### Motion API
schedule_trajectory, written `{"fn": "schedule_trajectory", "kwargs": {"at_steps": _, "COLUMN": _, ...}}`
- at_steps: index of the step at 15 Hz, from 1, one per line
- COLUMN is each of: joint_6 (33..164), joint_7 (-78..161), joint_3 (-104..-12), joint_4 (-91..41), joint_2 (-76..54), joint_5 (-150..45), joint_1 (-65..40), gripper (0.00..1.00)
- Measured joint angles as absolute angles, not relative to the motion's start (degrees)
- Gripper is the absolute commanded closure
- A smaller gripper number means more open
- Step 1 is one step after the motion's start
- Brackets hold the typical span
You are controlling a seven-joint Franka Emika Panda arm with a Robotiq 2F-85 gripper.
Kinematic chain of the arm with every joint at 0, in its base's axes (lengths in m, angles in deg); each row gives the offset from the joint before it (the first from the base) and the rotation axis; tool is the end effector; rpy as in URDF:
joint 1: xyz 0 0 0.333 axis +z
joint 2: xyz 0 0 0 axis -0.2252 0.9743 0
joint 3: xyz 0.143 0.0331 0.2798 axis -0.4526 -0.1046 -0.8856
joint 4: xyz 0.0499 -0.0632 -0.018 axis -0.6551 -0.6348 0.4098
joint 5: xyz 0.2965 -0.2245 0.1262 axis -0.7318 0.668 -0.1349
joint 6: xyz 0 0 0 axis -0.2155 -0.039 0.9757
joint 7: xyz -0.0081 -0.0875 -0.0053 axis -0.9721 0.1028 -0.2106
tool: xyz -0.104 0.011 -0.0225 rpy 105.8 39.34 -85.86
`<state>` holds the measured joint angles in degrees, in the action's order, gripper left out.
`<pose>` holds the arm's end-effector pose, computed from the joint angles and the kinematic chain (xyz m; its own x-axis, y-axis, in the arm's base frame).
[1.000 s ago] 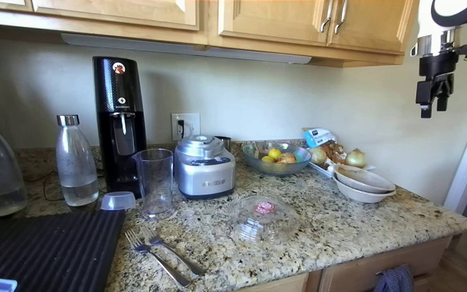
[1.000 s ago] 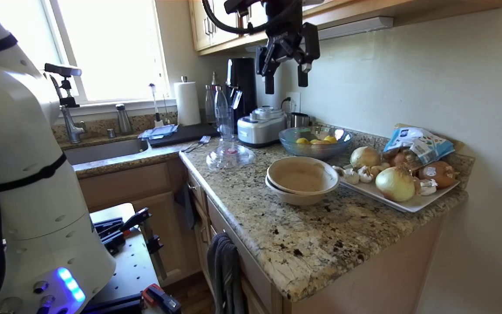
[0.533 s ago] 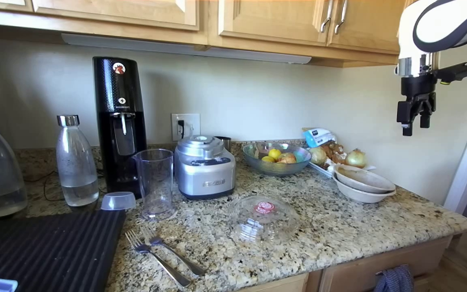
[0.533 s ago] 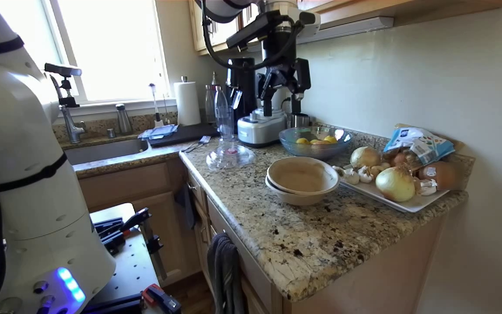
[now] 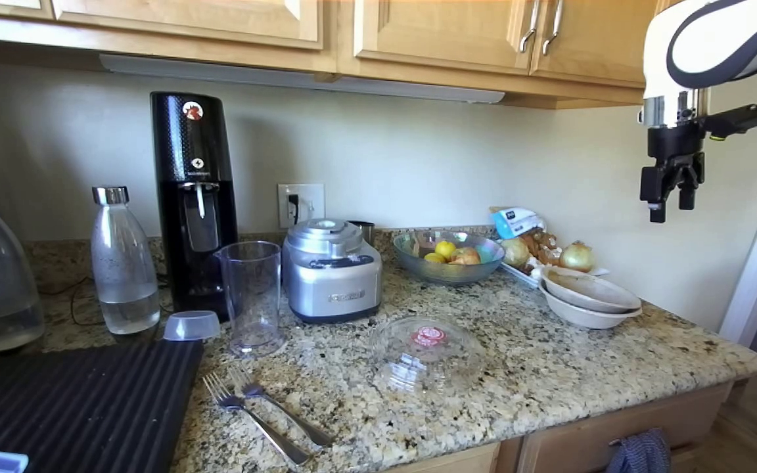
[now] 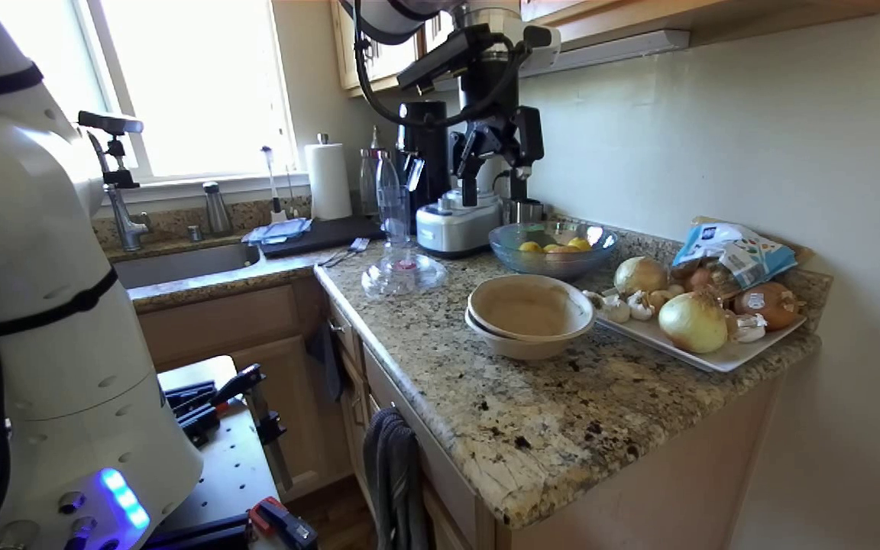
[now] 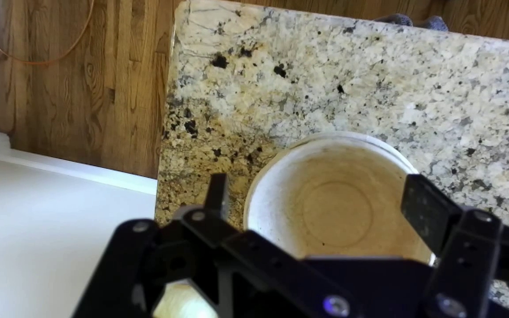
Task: Separate the bowls from each other
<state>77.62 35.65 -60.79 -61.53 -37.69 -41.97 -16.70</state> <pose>0.4772 -0.0550 0.4302 0.9935 0.0332 -0.1091 0.0546 -0.9784 0.1995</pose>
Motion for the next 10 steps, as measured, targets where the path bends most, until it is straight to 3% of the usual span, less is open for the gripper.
{"fn": "schedule_trajectory", "kwargs": {"at_steps": 10, "joint_6": 88.4, "joint_7": 42.9, "joint_3": -62.48, "joint_4": -65.91, "joint_2": -36.25, "joint_5": -47.4, "joint_1": -15.45, "gripper": 0.0}}
